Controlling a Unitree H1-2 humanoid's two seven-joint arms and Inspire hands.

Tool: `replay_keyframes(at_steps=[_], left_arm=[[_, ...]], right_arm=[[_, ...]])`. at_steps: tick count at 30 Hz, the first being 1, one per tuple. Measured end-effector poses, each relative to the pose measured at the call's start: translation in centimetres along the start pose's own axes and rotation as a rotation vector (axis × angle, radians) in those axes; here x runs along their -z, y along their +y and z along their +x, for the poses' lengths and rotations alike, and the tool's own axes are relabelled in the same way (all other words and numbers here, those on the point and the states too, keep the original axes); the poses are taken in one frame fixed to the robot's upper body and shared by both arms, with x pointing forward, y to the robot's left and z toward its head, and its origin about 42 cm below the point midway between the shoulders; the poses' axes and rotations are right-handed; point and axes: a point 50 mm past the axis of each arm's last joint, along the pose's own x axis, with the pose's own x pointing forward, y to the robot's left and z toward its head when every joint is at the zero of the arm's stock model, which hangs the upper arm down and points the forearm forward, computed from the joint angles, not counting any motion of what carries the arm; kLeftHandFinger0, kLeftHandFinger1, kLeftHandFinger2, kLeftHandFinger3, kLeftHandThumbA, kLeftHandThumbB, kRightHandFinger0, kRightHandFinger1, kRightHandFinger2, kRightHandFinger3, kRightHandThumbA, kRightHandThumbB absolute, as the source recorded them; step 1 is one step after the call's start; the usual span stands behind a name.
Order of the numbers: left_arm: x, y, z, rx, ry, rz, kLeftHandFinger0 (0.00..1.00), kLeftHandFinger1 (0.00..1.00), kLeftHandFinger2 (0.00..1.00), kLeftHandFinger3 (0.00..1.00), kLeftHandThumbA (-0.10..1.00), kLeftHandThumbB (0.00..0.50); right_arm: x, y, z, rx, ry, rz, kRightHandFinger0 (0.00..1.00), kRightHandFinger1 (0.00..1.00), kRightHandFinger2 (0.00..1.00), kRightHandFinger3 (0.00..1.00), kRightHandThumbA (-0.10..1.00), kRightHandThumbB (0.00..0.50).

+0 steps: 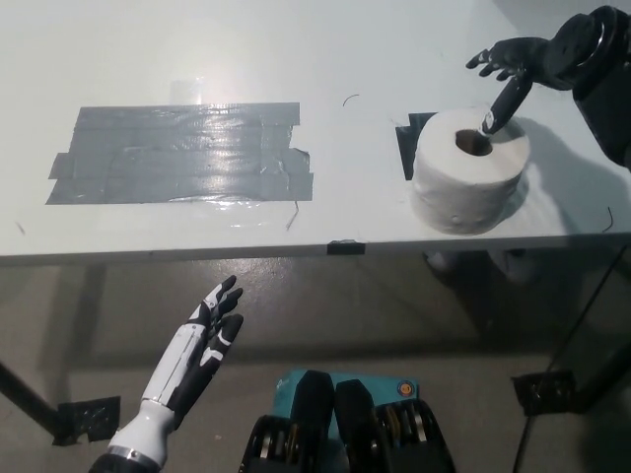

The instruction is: A toilet paper roll is kept on the black spot on the desk infront of the robot and the robot inserts its right thumb into the hole in the centre to grab the roll. Then it passes the roll to a person.

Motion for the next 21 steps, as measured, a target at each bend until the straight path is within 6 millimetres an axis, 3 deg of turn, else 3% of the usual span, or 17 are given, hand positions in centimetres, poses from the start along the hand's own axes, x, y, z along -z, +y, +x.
replay_keyframes(at_steps=[7, 9, 12, 15, 20, 21], left_arm=[[-0.1, 0.0, 0.1, 0.000, -0.002, 0.001, 1.00, 1.00, 1.00, 1.00, 0.93, 0.065], [-0.1, 0.0, 0.1, 0.000, -0.003, 0.001, 1.00, 1.00, 1.00, 1.00, 0.93, 0.066], [-0.2, 0.0, 0.2, 0.000, -0.006, 0.002, 1.00, 1.00, 1.00, 1.00, 0.93, 0.066], [-0.3, 0.1, 0.4, 0.000, -0.012, 0.003, 1.00, 1.00, 1.00, 1.00, 0.93, 0.064], [-0.5, 0.1, 0.6, 0.000, -0.016, 0.004, 1.00, 1.00, 1.00, 1.00, 0.93, 0.070], [-0.5, 0.1, 0.6, 0.000, -0.016, 0.004, 1.00, 1.00, 1.00, 1.00, 0.93, 0.078]], right_arm=[[0.3, 2.0, 0.9, -0.030, 0.008, -0.012, 1.00, 1.00, 1.00, 1.00, 1.00, 0.401], [0.2, 2.3, 1.1, -0.035, 0.008, -0.018, 1.00, 1.00, 1.00, 1.00, 0.99, 0.388], [-0.1, 2.4, 1.1, -0.036, 0.006, -0.025, 1.00, 1.00, 1.00, 1.00, 0.94, 0.386], [-0.3, 2.5, 1.2, -0.037, 0.003, -0.029, 1.00, 1.00, 1.00, 1.00, 1.00, 0.382], [-0.4, 2.6, 1.2, -0.033, 0.008, -0.053, 1.00, 1.00, 1.00, 1.00, 0.98, 0.355], [-0.4, 2.6, 1.3, -0.031, 0.011, -0.060, 1.00, 1.00, 1.00, 1.00, 0.97, 0.371]])
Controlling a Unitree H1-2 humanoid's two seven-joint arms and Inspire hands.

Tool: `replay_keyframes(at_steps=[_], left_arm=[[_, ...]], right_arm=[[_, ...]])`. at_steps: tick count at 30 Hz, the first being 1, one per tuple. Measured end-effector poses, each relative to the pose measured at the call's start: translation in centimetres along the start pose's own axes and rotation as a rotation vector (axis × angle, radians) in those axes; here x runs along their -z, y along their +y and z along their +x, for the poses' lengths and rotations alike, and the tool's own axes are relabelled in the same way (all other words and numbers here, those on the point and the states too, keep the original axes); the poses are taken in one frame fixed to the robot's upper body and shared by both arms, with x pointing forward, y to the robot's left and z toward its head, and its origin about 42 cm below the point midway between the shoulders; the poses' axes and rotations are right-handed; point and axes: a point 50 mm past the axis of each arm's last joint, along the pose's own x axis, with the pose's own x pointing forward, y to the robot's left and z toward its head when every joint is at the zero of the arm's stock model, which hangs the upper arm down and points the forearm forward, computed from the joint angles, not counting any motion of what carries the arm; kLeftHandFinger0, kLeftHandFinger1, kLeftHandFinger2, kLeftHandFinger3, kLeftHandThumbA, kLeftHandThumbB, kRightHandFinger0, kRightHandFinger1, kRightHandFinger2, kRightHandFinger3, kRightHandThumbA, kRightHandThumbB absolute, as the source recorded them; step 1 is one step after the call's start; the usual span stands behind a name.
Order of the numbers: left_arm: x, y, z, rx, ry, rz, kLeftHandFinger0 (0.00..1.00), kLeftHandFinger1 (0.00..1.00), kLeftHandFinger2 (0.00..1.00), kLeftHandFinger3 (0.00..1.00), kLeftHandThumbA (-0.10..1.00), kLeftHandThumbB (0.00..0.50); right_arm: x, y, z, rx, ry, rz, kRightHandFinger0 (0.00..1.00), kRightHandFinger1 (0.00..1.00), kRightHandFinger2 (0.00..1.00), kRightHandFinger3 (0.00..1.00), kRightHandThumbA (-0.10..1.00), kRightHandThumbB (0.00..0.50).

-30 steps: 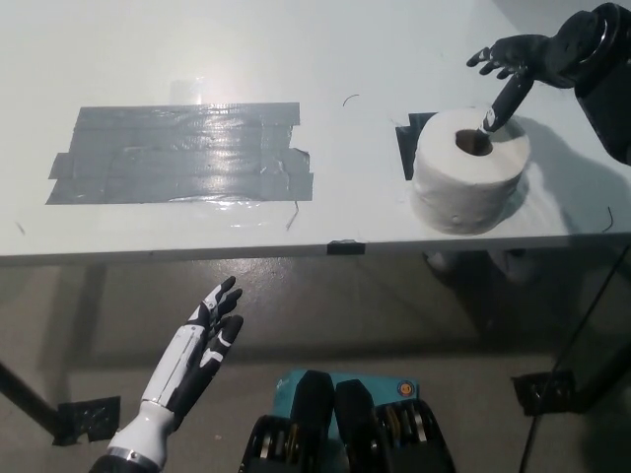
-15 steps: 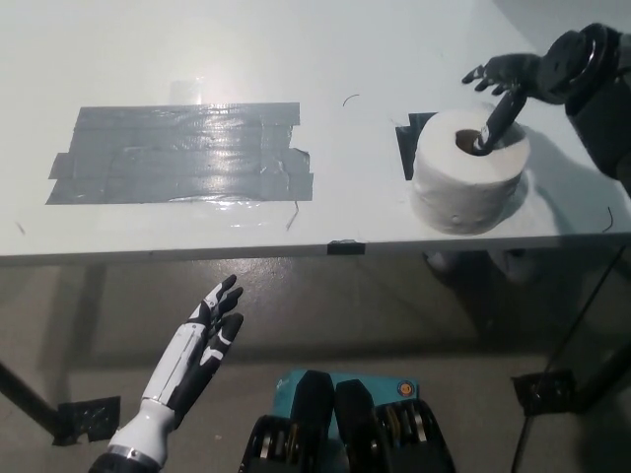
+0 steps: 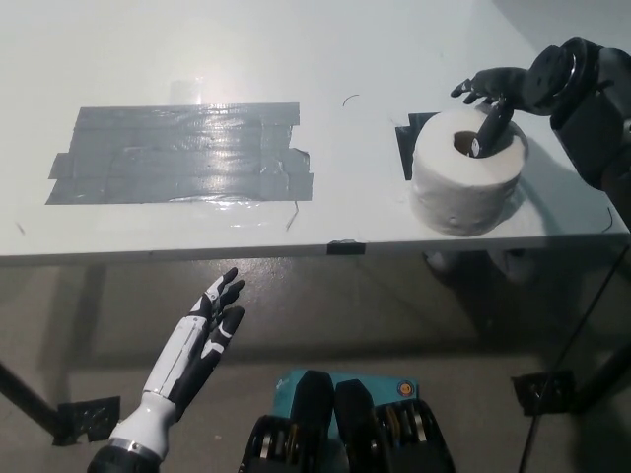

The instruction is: A toilet paper roll is kept on the black spot on the desk infront of the robot and the robot inserts its right thumb into the hole in the centre to grab the roll. Then it passes the roll to a person.

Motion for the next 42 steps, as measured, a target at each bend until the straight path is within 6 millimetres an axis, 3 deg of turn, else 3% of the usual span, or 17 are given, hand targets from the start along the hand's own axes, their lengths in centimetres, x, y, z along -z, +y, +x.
replay_keyframes(at_steps=[13, 17, 22, 24, 27, 29, 30, 31, 32, 33, 34, 36, 37, 38, 39, 40, 42], left_arm=[[-0.2, 0.1, 0.3, 0.000, -0.007, 0.002, 1.00, 1.00, 1.00, 1.00, 0.96, 0.080], [-0.3, 0.1, 0.4, 0.000, -0.009, 0.003, 1.00, 1.00, 1.00, 1.00, 0.96, 0.082], [-0.3, 0.1, 0.4, 0.001, -0.010, 0.003, 1.00, 1.00, 1.00, 1.00, 0.96, 0.089], [-0.3, 0.1, 0.5, 0.001, -0.011, 0.003, 1.00, 1.00, 1.00, 1.00, 0.95, 0.084], [-0.4, 0.1, 0.5, 0.001, -0.012, 0.005, 1.00, 1.00, 1.00, 1.00, 0.96, 0.083], [-0.4, 0.2, 0.6, 0.002, -0.014, 0.006, 1.00, 1.00, 1.00, 1.00, 0.96, 0.086], [-0.4, 0.2, 0.6, 0.002, -0.015, 0.007, 1.00, 1.00, 1.00, 1.00, 0.96, 0.087], [-0.5, 0.2, 0.6, 0.002, -0.015, 0.008, 1.00, 1.00, 1.00, 1.00, 0.96, 0.090], [-0.5, 0.2, 0.7, 0.002, -0.017, 0.008, 1.00, 1.00, 1.00, 1.00, 0.96, 0.093], [-0.5, 0.3, 0.7, 0.002, -0.018, 0.009, 1.00, 1.00, 1.00, 1.00, 0.96, 0.091], [-0.5, 0.3, 0.7, 0.002, -0.019, 0.009, 1.00, 1.00, 1.00, 1.00, 0.96, 0.090], [-0.6, 0.3, 0.9, 0.002, -0.022, 0.010, 1.00, 1.00, 1.00, 1.00, 0.96, 0.087], [-0.7, 0.3, 0.9, 0.002, -0.023, 0.010, 1.00, 1.00, 1.00, 1.00, 0.96, 0.087], [-0.7, 0.3, 0.9, 0.002, -0.024, 0.011, 1.00, 1.00, 1.00, 1.00, 0.96, 0.088], [-0.7, 0.3, 1.0, 0.002, -0.024, 0.011, 1.00, 1.00, 1.00, 1.00, 0.96, 0.088], [-0.7, 0.3, 1.0, 0.002, -0.024, 0.011, 1.00, 1.00, 1.00, 1.00, 0.96, 0.090], [-0.8, 0.4, 1.0, 0.002, -0.024, 0.011, 1.00, 1.00, 1.00, 1.00, 0.96, 0.090]], right_arm=[[-0.1, 0.2, 0.2, 0.024, 0.016, -0.027, 1.00, 1.00, 1.00, 1.00, 0.87, 0.367], [0.0, 0.8, 0.6, 0.040, 0.021, -0.021, 1.00, 1.00, 1.00, 1.00, 0.77, 0.357], [-0.6, 3.1, 1.7, 0.071, 0.004, -0.009, 1.00, 1.00, 1.00, 1.00, 0.68, 0.304], [-0.8, 3.1, 1.7, 0.094, 0.002, -0.013, 1.00, 1.00, 1.00, 1.00, 0.59, 0.296], [-1.1, 3.3, 1.9, 0.116, 0.000, -0.014, 1.00, 1.00, 1.00, 1.00, 0.57, 0.298], [-1.1, 3.5, 2.0, 0.128, 0.003, -0.014, 1.00, 1.00, 1.00, 1.00, 0.49, 0.298], [-1.1, 3.5, 2.0, 0.131, 0.005, -0.014, 0.91, 0.90, 0.99, 1.00, 0.42, 0.294], [-1.1, 3.6, 2.1, 0.135, 0.007, -0.013, 0.46, 0.47, 0.63, 0.83, -0.03, 0.210], [-1.1, 3.6, 2.1, 0.140, 0.008, -0.013, 0.29, 0.46, 0.59, 0.80, -0.10, 0.230], [-1.1, 3.6, 2.1, 0.144, 0.009, -0.014, 0.32, 0.52, 0.60, 0.73, -0.10, 0.204], [-1.1, 3.7, 2.1, 0.150, 0.010, -0.018, 0.31, 0.51, 0.58, 0.73, -0.10, 0.173], [-1.1, 3.7, 2.2, 0.158, 0.013, -0.030, 0.20, 0.44, 0.55, 0.67, -0.10, 0.156], [-1.1, 3.8, 2.2, 0.160, 0.013, -0.035, 0.22, 0.46, 0.57, 0.76, -0.10, 0.175], [-1.0, 3.8, 2.2, 0.162, 0.014, -0.036, 0.22, 0.46, 0.57, 0.77, -0.10, 0.175], [-1.0, 3.8, 2.2, 0.165, 0.013, -0.036, 0.17, 0.42, 0.54, 0.88, -0.10, 0.187], [-0.9, 3.8, 2.2, 0.166, 0.012, -0.035, 0.12, 0.42, 0.58, 0.68, -0.10, 0.190], [-0.6, 3.8, 2.2, 0.169, 0.007, -0.010, 0.09, 0.48, 0.69, 0.51, -0.10, 0.159]])
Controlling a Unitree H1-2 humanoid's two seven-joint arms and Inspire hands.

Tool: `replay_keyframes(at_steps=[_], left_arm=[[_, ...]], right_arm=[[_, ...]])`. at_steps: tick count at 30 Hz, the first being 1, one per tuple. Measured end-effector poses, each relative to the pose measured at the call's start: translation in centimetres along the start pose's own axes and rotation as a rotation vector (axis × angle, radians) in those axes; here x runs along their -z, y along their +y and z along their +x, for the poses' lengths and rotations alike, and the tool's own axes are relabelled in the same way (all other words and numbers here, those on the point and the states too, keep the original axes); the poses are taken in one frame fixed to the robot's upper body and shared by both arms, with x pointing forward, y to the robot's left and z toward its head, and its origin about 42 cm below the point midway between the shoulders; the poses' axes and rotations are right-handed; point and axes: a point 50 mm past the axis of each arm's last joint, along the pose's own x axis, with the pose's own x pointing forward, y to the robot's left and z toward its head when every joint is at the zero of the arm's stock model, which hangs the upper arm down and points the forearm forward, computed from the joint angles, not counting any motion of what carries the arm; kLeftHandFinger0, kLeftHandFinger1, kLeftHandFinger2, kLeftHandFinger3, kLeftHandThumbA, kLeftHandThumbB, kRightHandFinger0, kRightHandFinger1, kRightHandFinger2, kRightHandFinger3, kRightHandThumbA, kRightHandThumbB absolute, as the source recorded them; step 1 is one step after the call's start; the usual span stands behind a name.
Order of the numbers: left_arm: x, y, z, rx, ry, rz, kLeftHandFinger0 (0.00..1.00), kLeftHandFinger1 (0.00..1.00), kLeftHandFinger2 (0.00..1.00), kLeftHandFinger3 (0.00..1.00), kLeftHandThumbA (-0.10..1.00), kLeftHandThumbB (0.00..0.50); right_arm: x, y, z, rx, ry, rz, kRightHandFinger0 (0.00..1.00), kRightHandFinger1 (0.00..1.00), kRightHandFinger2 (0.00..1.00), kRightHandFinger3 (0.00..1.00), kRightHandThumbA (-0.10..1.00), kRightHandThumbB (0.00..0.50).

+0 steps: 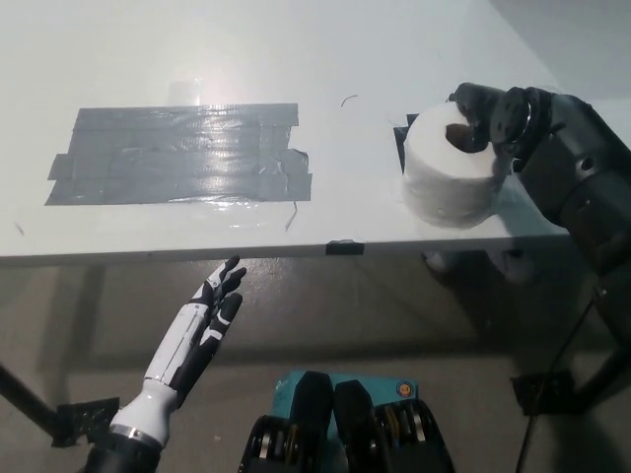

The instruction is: A toilet paper roll is kept on the black spot on the desk infront of the robot and the robot inserts its right thumb into the hole in the centre to grab the roll. Then it passes the roll to a person.

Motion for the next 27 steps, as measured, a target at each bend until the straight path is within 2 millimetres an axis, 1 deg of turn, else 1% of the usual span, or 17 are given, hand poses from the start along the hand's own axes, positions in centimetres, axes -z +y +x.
replay_keyframes(at_steps=[1, 2, 3, 4, 5, 6, 7, 8, 10, 11, 15, 17, 19, 21, 22, 26, 27], left_arm=[[0.0, 0.0, 0.0, 0.000, -0.001, 0.001, 1.00, 1.00, 1.00, 1.00, 0.97, 0.089], [-0.1, 0.0, 0.1, 0.000, -0.002, 0.001, 1.00, 1.00, 1.00, 1.00, 0.97, 0.087], [-0.1, 0.1, 0.1, 0.000, -0.003, 0.002, 1.00, 1.00, 1.00, 1.00, 0.97, 0.085], [-0.2, 0.1, 0.2, 0.000, -0.005, 0.002, 1.00, 1.00, 1.00, 1.00, 0.97, 0.086], [-0.2, 0.1, 0.2, 0.000, -0.006, 0.002, 1.00, 1.00, 1.00, 1.00, 0.97, 0.086], [-0.2, 0.1, 0.3, 0.000, -0.006, 0.002, 1.00, 1.00, 1.00, 1.00, 0.97, 0.077], [-0.2, 0.1, 0.3, 0.000, -0.007, 0.002, 1.00, 1.00, 1.00, 1.00, 0.97, 0.075], [-0.3, 0.1, 0.4, 0.000, -0.008, 0.002, 1.00, 1.00, 1.00, 1.00, 0.97, 0.061], [-0.3, 0.1, 0.4, -0.001, -0.008, 0.003, 1.00, 1.00, 1.00, 1.00, 0.96, 0.047], [-0.2, 0.1, 0.4, -0.001, -0.007, 0.003, 1.00, 1.00, 1.00, 1.00, 0.96, 0.051], [-0.1, 0.1, 0.4, -0.001, -0.004, 0.002, 1.00, 1.00, 1.00, 1.00, 0.95, 0.048], [-0.1, 0.1, 0.4, -0.001, -0.003, 0.002, 1.00, 1.00, 1.00, 1.00, 0.96, 0.039], [-0.1, 0.2, 0.4, -0.001, -0.002, 0.002, 1.00, 1.00, 1.00, 1.00, 0.96, 0.037], [-0.1, 0.2, 0.4, -0.002, 0.000, 0.002, 1.00, 1.00, 1.00, 1.00, 0.96, 0.038], [0.0, 0.2, 0.4, -0.002, 0.001, 0.002, 1.00, 1.00, 1.00, 1.00, 0.96, 0.039], [0.0, 0.2, 0.4, -0.003, 0.003, 0.001, 1.00, 1.00, 1.00, 1.00, 0.95, 0.046], [0.0, 0.2, 0.4, -0.003, 0.004, 0.001, 1.00, 1.00, 1.00, 1.00, 0.95, 0.047]], right_arm=[[0.2, 0.0, 0.0, 0.001, -0.001, 0.014, 0.12, 0.58, 0.82, 0.50, -0.10, 0.160], [0.5, 0.0, 0.0, 0.003, -0.003, 0.036, 0.08, 0.57, 0.85, 0.39, -0.10, 0.183], [0.8, -0.1, 0.0, 0.004, -0.005, 0.057, 0.08, 0.62, 0.91, 0.31, -0.10, 0.188], [1.4, -0.1, 0.0, 0.006, -0.009, 0.106, 0.10, 0.61, 0.94, 0.35, -0.10, 0.191], [1.7, -0.2, 0.0, 0.007, -0.013, 0.136, 0.17, 0.63, 0.94, 0.40, -0.10, 0.189], [2.2, -0.1, 0.0, 0.009, -0.019, 0.184, 0.24, 0.66, 0.99, 0.59, -0.10, 0.205], [2.8, -0.1, 0.0, 0.010, -0.023, 0.240, 0.26, 0.65, 0.98, 0.70, -0.10, 0.197], [3.4, 0.0, 0.0, 0.011, -0.028, 0.297, 0.25, 0.64, 0.97, 0.81, -0.10, 0.197], [4.3, 0.2, 0.0, 0.014, -0.034, 0.387, 0.13, 0.57, 0.96, 1.00, -0.10, 0.225], [5.0, 0.3, 0.0, 0.014, -0.038, 0.454, 0.08, 0.55, 0.95, 1.00, -0.10, 0.201], [7.4, 1.7, 0.0, 0.005, -0.052, 0.706, 0.00, 0.51, 0.94, 1.00, -0.10, 0.188], [8.6, 2.6, 0.0, 0.002, -0.057, 0.831, 0.00, 0.49, 0.93, 1.00, -0.10, 0.157], [9.7, 3.9, 0.0, -0.009, -0.058, 0.949, 0.00, 0.48, 0.92, 1.00, -0.10, 0.159], [10.9, 5.5, 0.0, -0.023, -0.061, 1.068, 0.00, 0.36, 0.75, 0.99, -0.10, 0.170], [11.3, 5.9, 0.0, -0.019, -0.072, 1.117, 0.00, 0.33, 0.70, 0.97, -0.10, 0.166], [12.4, 6.8, -0.2, -0.006, -0.122, 1.337, 0.00, 0.29, 0.64, 0.99, -0.10, 0.148], [12.5, 7.1, -0.2, -0.009, -0.138, 1.384, 0.00, 0.31, 0.63, 0.96, -0.10, 0.149]])
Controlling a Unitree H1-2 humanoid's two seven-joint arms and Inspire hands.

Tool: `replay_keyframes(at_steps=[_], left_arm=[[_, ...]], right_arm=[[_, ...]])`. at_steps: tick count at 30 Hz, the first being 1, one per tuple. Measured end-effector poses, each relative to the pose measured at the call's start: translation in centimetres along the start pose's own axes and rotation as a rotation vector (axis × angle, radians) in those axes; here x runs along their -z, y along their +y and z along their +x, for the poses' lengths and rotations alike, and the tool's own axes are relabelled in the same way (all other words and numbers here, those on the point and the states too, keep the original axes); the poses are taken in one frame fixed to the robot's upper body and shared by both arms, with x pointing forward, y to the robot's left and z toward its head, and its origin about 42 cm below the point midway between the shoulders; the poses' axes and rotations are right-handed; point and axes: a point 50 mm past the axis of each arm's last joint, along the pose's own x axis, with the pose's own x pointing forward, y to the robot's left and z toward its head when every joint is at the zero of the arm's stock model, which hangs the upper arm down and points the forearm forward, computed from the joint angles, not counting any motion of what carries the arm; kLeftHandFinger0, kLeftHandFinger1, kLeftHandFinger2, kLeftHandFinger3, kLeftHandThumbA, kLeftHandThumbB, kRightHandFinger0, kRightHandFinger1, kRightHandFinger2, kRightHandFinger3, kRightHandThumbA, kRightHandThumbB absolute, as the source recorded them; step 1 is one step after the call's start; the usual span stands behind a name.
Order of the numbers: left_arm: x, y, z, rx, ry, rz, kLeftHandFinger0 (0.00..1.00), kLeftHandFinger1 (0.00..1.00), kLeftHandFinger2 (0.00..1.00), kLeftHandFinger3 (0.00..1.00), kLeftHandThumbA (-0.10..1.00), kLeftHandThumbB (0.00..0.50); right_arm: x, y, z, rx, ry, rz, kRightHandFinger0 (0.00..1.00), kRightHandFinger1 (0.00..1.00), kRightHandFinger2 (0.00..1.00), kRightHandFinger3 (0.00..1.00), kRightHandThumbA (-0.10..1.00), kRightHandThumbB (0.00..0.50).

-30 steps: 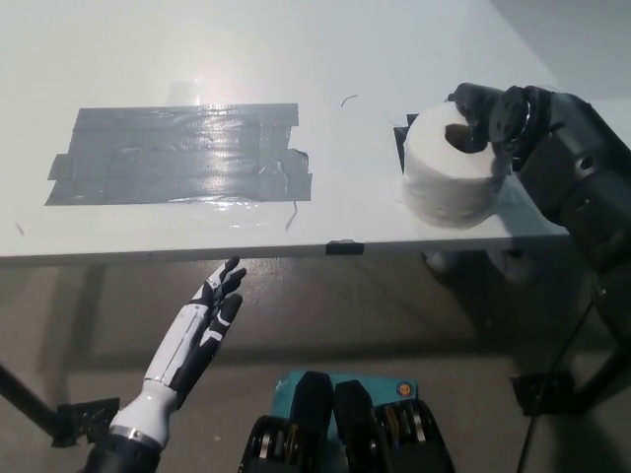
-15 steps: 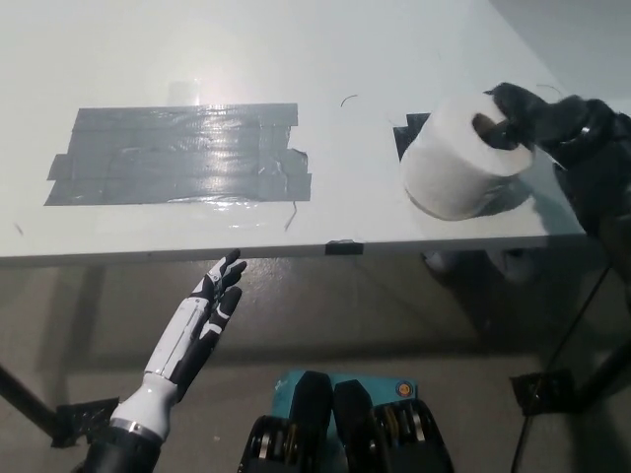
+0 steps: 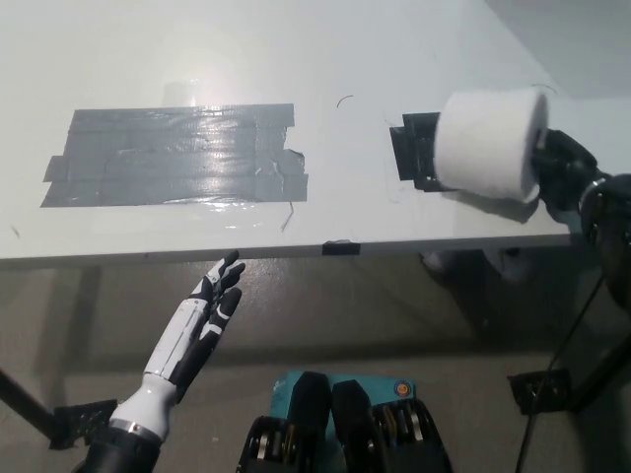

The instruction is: A toilet paper roll is kept on the black spot on the desk infront of the robot and the robot inserts its right thumb into the hole in the centre to grab the roll. Then it passes the roll to a person.

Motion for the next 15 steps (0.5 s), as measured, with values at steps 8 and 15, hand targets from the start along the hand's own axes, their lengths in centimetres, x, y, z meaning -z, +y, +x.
replay_keyframes(at_steps=[8, 15], left_arm=[[0.4, 0.0, 0.1, 0.000, 0.014, -0.002, 1.00, 1.00, 1.00, 1.00, 0.96, 0.031], [0.3, 0.1, 0.6, 0.000, 0.012, 0.001, 1.00, 1.00, 1.00, 1.00, 0.97, 0.043]], right_arm=[[2.2, 1.2, -0.3, -0.092, -0.086, 0.332, 0.00, 0.41, 0.77, 1.00, -0.10, 0.138], [3.9, 3.4, -1.4, -0.184, -0.156, 0.512, 0.00, 0.40, 0.80, 1.00, -0.10, 0.141]])
